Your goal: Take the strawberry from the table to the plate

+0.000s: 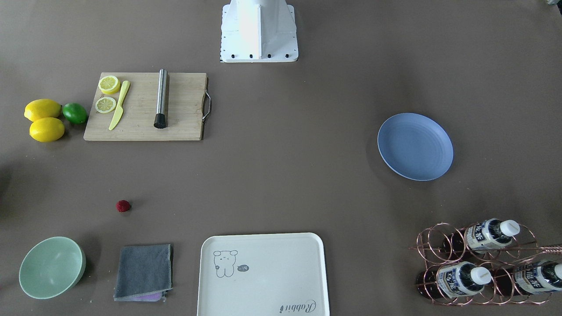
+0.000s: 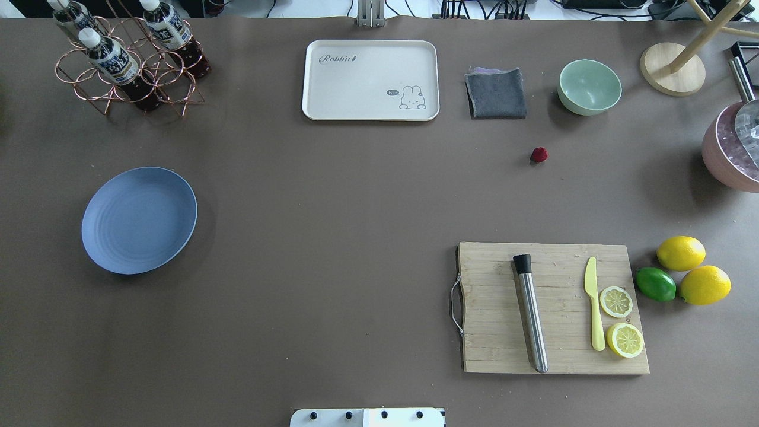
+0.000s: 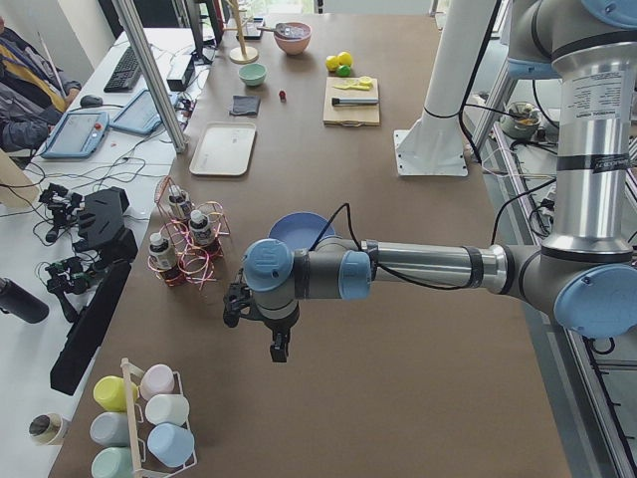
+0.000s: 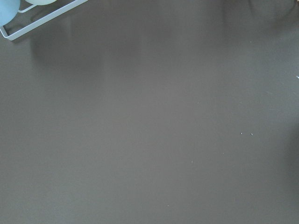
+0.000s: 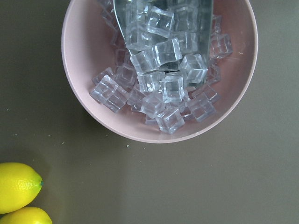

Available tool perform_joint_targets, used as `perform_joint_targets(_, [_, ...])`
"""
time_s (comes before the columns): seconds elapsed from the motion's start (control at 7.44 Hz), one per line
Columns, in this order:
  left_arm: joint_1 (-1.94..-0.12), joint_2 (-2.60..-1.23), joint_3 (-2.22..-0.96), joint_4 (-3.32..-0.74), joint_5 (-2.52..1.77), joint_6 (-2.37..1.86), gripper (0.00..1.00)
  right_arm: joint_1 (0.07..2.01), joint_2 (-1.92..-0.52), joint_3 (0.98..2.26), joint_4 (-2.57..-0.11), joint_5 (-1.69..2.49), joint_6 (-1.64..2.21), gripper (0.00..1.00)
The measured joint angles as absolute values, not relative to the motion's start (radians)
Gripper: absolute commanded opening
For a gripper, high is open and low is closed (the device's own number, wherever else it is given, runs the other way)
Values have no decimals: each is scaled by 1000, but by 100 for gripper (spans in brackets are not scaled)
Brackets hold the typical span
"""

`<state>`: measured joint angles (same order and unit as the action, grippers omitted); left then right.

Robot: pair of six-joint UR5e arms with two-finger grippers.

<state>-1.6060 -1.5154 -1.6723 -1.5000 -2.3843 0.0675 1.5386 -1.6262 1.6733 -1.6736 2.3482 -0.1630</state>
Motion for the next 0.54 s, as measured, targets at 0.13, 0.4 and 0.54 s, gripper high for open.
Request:
perform_joint_targets(0.13, [-1605, -1509, -1679, -1497, -2388, 67, 97, 1539, -1626, 1674, -1674, 2348, -164, 100])
perform_joint_targets(0.4, [-1605, -1492, -1677, -1495, -2429, 68, 97, 1539, -1626, 1675, -1674, 2348, -165, 100])
perform_joint_targets(0.54, [-1606, -1487, -1676, -1496, -2472, 67, 97, 1539, -1626, 1675, -1674, 2349, -166, 100])
